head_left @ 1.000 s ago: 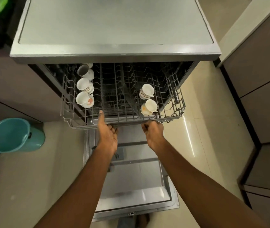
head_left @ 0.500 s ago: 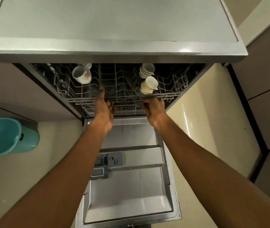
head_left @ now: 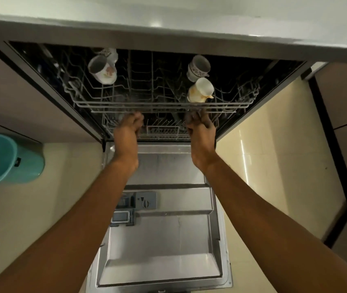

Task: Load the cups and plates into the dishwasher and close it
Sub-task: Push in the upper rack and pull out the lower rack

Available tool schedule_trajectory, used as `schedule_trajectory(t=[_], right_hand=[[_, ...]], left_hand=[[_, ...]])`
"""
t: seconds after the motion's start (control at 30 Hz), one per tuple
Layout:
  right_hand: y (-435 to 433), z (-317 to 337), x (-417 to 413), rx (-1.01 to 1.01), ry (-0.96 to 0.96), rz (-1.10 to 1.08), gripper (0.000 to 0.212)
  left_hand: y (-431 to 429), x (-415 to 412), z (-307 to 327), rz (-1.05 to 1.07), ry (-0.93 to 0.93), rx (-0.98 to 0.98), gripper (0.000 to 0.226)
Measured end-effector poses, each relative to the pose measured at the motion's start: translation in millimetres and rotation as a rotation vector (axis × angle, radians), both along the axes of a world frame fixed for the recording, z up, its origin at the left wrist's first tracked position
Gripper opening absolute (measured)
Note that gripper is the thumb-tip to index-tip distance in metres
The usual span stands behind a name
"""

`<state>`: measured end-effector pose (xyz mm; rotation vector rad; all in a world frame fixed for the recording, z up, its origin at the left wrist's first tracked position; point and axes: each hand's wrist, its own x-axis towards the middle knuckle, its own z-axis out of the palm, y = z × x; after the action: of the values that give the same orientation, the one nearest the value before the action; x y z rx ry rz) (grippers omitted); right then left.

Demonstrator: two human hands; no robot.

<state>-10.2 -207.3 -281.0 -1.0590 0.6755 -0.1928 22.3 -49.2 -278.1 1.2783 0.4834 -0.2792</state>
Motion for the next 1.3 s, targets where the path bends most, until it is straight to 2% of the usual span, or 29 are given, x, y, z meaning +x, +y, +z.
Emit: schedule_trajectory(t=[0.07,0.13,0.2,0.27,0.37,0.53,0.63,0.77,0.87,1.03,1.13,1.3], right_hand=[[5.6,-18.3,-5.8,-0.062,0.034,0.009,0.053],[9.6,-39.0,-7.9,-0.134,0.110,0.028,0.056],[9.6,-59.9,-8.1,-0.227,0.204,0.049,0.056],[5.7,-81.7,-4.5,-0.385,0.295,0.112,0.056],[-4.5,-111.2,4.5,-0.717,0.400,0.277,0.059],[-16.8,-158.6,24.1,-1.049,0.458,0.559,0.052],[-22.0,-182.7,35.4,-1.242,0.522,0.737,0.060],[-28.2,-210.2,41.2,-1.394,0.574,0.907,0.068],[-35.0,-224.3,43.4,-1.507,0.548,0.922,0.067],[-30.9,-233.9,33.1,-1.544,0.480,0.794,0.063],[-27.0,-235.0,20.4,-1.522,0.471,0.771,0.064],[-19.4,-234.3,-13.6,-1.467,0.442,0.825,0.067]], left_hand=[[-2.0,-12.9,-21.7,-0.084,-0.020,0.188,0.013],[-7.2,-22.2,-49.0,-0.271,-0.051,0.406,0.009],[-10.9,-25.2,-78.5,-0.531,-0.116,0.641,0.026],[-9.4,-19.1,-107.3,-0.703,-0.175,0.844,0.046],[-0.5,-1.9,-143.6,-0.747,-0.200,1.059,0.060],[12.1,32.1,-188.4,-0.817,-0.382,1.362,0.074],[14.8,52.0,-206.6,-0.882,-0.394,1.396,0.074],[20.9,56.3,-230.0,-1.051,-0.344,1.434,0.078],[24.5,51.7,-239.8,-1.015,-0.465,1.494,0.078],[24.1,47.2,-245.1,-0.911,-0.547,1.521,0.066],[24.6,39.8,-245.8,-0.875,-0.491,1.479,0.059],[35.6,13.2,-243.1,-0.949,-0.423,1.433,0.057]])
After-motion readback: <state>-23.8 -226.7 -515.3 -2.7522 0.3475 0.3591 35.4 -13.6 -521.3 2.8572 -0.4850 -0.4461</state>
